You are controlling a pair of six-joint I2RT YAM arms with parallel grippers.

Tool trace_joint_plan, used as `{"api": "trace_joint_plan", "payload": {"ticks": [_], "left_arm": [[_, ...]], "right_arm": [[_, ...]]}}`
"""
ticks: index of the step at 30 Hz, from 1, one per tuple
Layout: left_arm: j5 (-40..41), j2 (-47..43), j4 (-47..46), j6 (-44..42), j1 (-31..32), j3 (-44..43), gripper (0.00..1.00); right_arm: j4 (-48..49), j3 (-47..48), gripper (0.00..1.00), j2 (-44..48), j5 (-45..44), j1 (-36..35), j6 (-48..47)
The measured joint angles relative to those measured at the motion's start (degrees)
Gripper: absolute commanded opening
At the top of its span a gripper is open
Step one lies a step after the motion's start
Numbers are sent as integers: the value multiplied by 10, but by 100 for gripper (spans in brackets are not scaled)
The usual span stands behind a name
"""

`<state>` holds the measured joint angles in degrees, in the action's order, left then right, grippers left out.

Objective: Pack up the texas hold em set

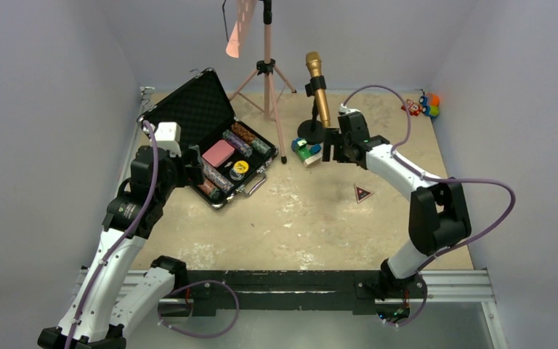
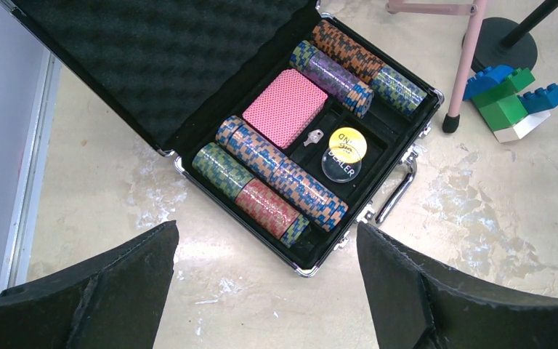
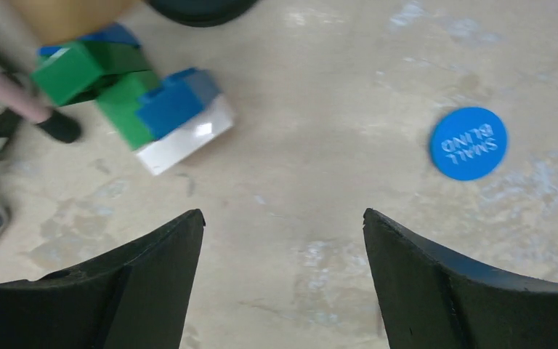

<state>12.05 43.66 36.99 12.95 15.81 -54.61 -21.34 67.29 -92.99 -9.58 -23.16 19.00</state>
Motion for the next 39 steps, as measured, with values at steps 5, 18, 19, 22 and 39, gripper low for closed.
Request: {"api": "trace_joint_plan", "payload": {"ticks": [5, 18, 19, 22, 39], "left_arm": [[-1, 0, 0, 0, 0, 0, 96], [-3, 0, 0, 0, 0, 0, 96], [-3, 0, 0, 0, 0, 0, 96], [-3, 0, 0, 0, 0, 0, 96], [-3, -1, 0, 0, 0, 0, 96]], "right_arm": [[0, -22, 84, 3, 6, 86, -2], [-19, 14, 84, -118, 21, 194, -21], [-20, 22, 84, -126, 21, 196, -22], [-20, 43, 83, -146, 21, 199, -26], [-34, 71, 74, -181, 25, 202, -28]]}}
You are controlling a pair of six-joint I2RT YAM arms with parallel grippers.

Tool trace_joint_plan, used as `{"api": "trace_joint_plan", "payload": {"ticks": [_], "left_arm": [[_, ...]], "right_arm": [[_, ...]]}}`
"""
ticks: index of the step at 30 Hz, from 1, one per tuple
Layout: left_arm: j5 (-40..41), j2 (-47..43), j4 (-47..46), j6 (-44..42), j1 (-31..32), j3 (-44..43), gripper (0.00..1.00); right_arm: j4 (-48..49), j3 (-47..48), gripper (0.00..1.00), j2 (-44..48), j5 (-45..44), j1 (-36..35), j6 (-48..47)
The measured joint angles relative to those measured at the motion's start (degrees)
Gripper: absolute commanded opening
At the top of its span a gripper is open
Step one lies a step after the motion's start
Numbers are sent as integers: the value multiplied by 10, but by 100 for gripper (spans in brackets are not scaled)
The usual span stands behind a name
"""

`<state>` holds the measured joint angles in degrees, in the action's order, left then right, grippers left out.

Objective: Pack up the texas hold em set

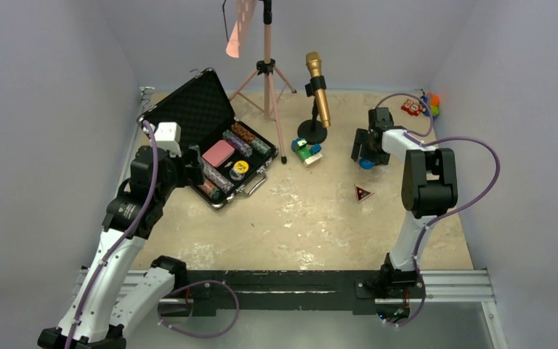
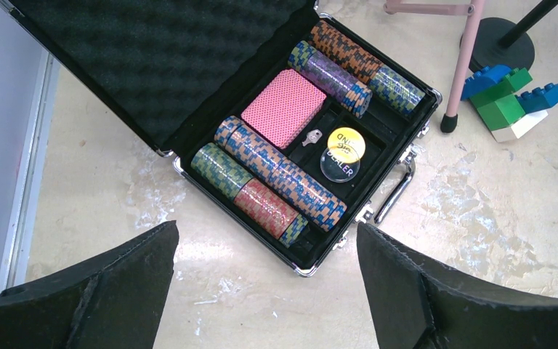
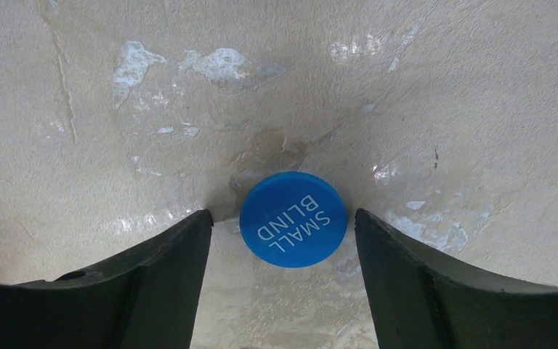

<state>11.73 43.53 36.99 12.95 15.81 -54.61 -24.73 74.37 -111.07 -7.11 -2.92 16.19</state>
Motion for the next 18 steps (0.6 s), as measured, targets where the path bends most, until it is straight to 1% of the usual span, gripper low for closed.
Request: {"api": "trace_joint_plan", "payload": {"ticks": [4, 10, 18], "left_arm": [[0, 0, 0, 0, 0, 0, 96], [0, -1, 0, 0, 0, 0, 96], [0, -4, 0, 0, 0, 0, 96]], "right_arm": [[-1, 0, 73, 0, 2, 1, 0], [-3, 0, 69, 0, 2, 1, 0], [-9, 0, 61, 0, -2, 1, 0]]}}
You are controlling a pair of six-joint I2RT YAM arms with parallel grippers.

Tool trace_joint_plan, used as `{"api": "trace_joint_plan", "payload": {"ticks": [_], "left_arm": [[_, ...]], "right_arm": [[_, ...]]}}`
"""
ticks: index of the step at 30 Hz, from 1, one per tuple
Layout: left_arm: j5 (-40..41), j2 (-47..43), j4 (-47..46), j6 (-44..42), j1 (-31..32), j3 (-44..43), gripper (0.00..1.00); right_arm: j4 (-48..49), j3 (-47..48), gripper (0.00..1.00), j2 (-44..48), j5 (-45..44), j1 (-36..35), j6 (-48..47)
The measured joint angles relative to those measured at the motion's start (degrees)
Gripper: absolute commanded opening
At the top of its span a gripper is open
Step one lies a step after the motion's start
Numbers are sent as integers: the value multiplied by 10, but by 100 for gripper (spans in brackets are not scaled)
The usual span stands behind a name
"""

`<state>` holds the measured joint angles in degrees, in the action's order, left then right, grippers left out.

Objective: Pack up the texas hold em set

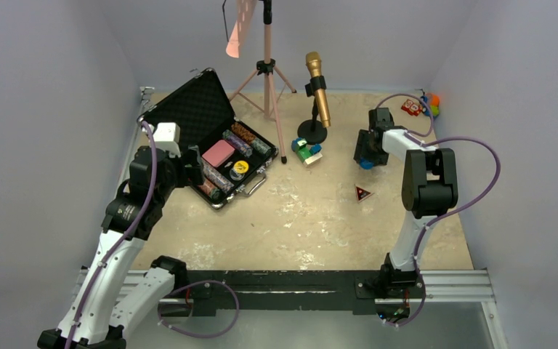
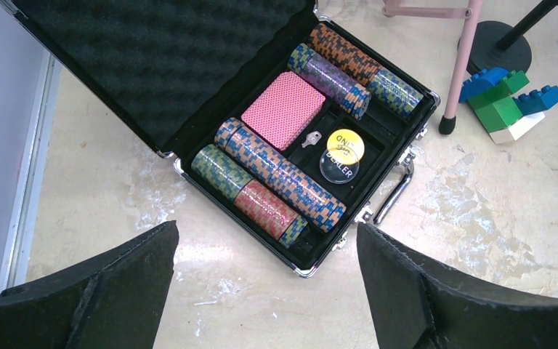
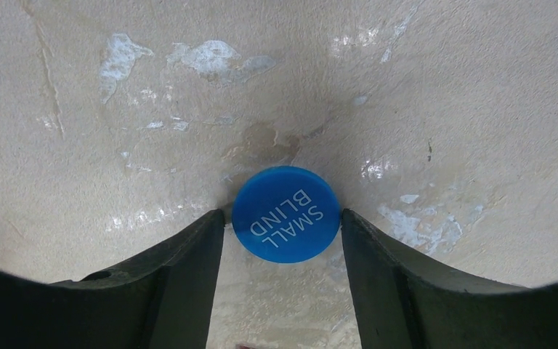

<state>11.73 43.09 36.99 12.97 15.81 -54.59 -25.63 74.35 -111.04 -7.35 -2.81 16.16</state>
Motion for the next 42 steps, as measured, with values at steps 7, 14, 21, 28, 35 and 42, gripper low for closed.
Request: {"api": "trace_joint_plan", "payload": {"ticks": [7, 14, 21, 28, 35, 42], "left_arm": [[0, -2, 0, 0, 0, 0, 96], [0, -3, 0, 0, 0, 0, 96], [0, -3, 0, 0, 0, 0, 96], [0, -3, 0, 0, 0, 0, 96], [0, -3, 0, 0, 0, 0, 96], [0, -3, 0, 0, 0, 0, 96]], "right_arm": [[-2, -1, 51, 2, -1, 0, 1], [-1, -5, 37, 4, -1, 0, 1], [-10, -19, 29, 20, 3, -2, -1], [-24, -38, 27, 63, 7, -23, -5], [-31, -61, 25, 95, -8, -97, -5], [-39, -75, 25, 146, -4, -237, 19]]}}
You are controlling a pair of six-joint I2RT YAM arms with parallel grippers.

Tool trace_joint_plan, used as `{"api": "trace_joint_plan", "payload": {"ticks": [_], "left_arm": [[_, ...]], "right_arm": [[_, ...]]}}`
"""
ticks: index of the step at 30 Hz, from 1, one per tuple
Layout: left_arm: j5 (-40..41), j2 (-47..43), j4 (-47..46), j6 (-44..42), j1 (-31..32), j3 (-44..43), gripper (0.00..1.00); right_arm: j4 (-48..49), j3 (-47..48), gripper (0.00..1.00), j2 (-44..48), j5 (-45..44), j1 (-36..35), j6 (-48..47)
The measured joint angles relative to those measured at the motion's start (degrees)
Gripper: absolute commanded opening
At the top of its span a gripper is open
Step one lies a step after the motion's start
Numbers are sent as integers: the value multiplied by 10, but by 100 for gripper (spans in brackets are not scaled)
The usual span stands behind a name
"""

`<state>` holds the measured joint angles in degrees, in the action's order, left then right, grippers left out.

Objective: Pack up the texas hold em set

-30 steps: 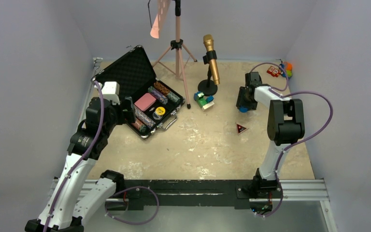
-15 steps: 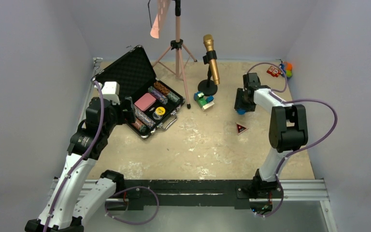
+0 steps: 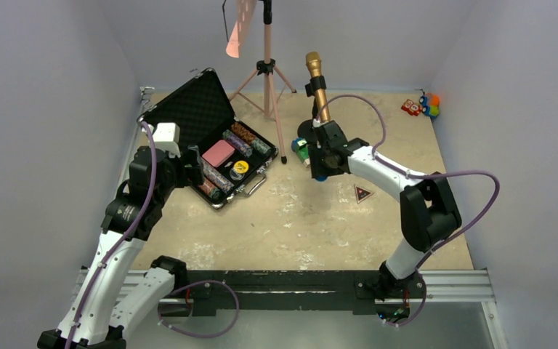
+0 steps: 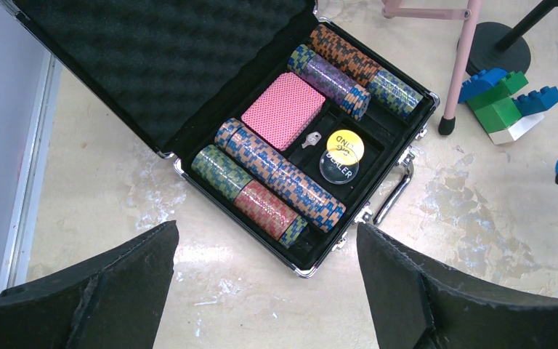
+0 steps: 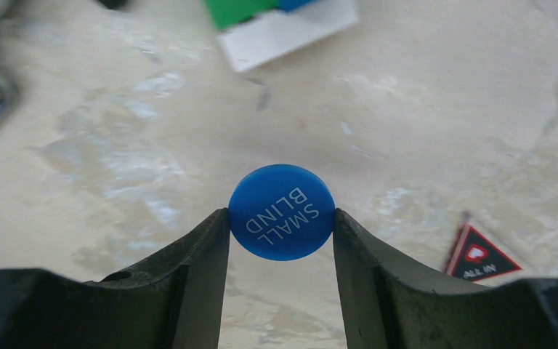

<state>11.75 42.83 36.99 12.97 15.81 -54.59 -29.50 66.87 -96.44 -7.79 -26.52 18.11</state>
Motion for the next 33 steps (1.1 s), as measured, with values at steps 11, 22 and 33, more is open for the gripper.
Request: {"api": "trace_joint_plan", "payload": {"ticks": [11, 22, 33], "left_arm": [[0, -5, 0, 0, 0, 1, 96], [0, -6, 0, 0, 0, 1, 96], [0, -6, 0, 0, 0, 1, 96]], "right_arm": [[-5, 242, 25, -101, 18, -158, 17], [-12, 430, 25, -296, 24, -224, 0], [-29, 527, 25, -391, 24, -227, -15]]}}
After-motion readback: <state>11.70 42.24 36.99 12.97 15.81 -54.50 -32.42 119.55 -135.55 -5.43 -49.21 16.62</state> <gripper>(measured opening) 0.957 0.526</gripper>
